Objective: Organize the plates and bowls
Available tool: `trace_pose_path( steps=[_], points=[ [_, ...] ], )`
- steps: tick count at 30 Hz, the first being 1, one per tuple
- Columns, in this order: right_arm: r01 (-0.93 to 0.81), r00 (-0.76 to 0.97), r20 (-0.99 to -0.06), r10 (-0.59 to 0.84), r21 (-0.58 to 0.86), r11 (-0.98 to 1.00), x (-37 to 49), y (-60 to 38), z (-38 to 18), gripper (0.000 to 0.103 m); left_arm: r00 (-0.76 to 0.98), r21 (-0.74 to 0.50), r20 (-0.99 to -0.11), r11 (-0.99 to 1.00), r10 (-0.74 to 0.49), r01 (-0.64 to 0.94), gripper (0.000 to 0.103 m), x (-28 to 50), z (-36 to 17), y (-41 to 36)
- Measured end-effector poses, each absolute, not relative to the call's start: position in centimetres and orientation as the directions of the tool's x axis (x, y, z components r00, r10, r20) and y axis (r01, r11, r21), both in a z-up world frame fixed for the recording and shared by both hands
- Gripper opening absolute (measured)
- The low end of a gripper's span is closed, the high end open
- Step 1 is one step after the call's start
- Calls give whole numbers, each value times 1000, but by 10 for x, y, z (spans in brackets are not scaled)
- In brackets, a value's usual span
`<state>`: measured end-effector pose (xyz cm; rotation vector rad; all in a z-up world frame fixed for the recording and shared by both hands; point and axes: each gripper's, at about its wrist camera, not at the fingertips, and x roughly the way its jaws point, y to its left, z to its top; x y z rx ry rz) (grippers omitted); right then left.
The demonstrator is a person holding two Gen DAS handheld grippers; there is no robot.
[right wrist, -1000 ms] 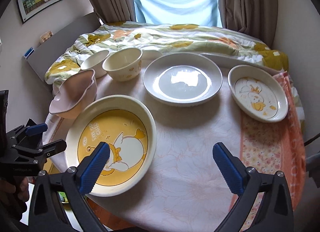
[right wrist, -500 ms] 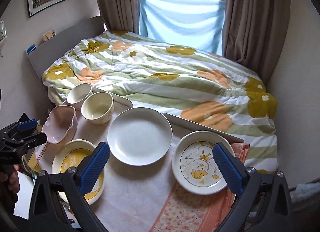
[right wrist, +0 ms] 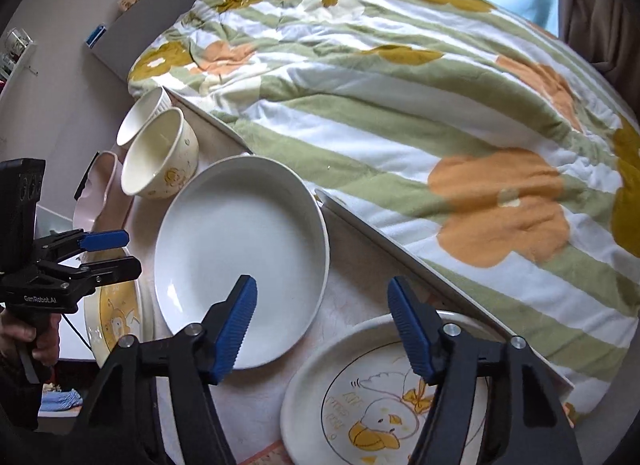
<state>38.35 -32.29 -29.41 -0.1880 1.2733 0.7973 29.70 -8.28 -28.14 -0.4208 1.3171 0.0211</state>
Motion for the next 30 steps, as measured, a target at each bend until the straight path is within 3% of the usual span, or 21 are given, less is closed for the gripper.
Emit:
trace_pose_path(
  steps=[4, 6, 8, 13, 17, 30],
  points=[
    [-646, -6, -904, 428, 330, 688, 396, -314, -318, 44, 209, -272, -953, 925, -220, -265, 54, 307, -301, -87],
    [-659, -39, -901, 431, 348, 667, 399, -310, -324, 34, 192, -264, -957, 925, -217, -274, 50, 310, -308, -86],
    [-676, -49, -904, 426, 343, 652, 401, -308, -327, 33, 185, -263, -959, 922, -217, -284, 47, 312, -312, -85],
    [-697, -72, -901, 427, 352, 625, 403, -304, -334, 20, 160, -256, -963, 919, -216, -301, 20, 315, -320, -84],
    [-709, -86, -905, 418, 350, 612, 401, -301, -339, 12, 169, -246, -964, 923, -203, -295, 19, 315, -318, -88],
    [-701, -44, -897, 439, 341, 627, 391, -306, -327, 12, 192, -190, -971, 942, -139, -277, 19, 309, -298, -93]
  ],
)
